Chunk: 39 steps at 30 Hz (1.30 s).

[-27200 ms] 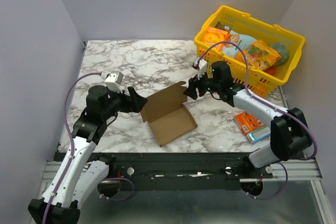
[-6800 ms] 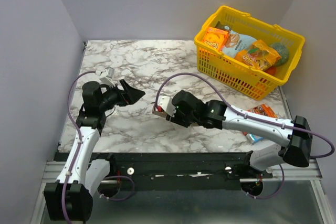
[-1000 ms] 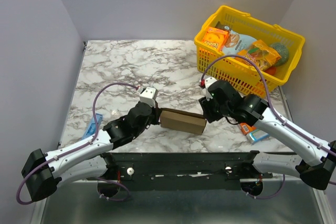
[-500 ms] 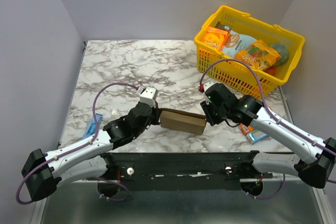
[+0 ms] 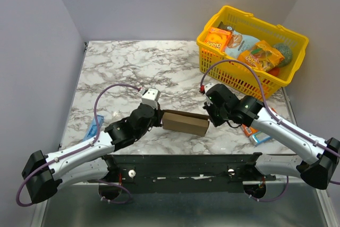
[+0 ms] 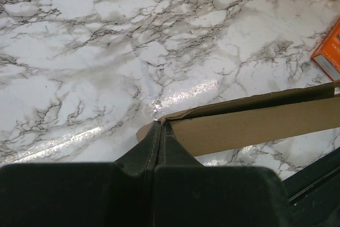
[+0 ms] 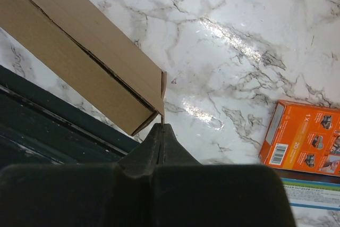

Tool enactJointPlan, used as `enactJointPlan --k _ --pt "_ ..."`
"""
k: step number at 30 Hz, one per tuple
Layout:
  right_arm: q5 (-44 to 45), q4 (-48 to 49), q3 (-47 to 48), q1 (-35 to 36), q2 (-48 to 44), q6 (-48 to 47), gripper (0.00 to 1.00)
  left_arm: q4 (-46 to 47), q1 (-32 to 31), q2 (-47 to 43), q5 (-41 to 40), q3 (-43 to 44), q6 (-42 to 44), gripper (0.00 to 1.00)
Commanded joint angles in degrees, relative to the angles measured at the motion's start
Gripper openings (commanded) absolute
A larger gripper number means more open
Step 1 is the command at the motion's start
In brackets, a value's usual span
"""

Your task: Fold the paper box

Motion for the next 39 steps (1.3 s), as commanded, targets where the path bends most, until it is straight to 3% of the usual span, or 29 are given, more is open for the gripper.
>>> enactJointPlan --k 1,25,39 --pt "-3.5 2.6 1.3 -0.3 0.7 2.5 0.01 -9.9 -1.2 2.5 -0.1 -1.1 -0.7 0.00" --pt "-8.9 9.3 1.2 -0.8 0.9 14.7 0.01 -10.8 -3.5 4.6 -2.6 0.3 -1.4 0.00" --pt "-9.3 10.6 -8.4 -0.9 -1.7 17.0 0.01 -9.7 -3.6 4.6 -2.7 -0.6 -2.7 0.00"
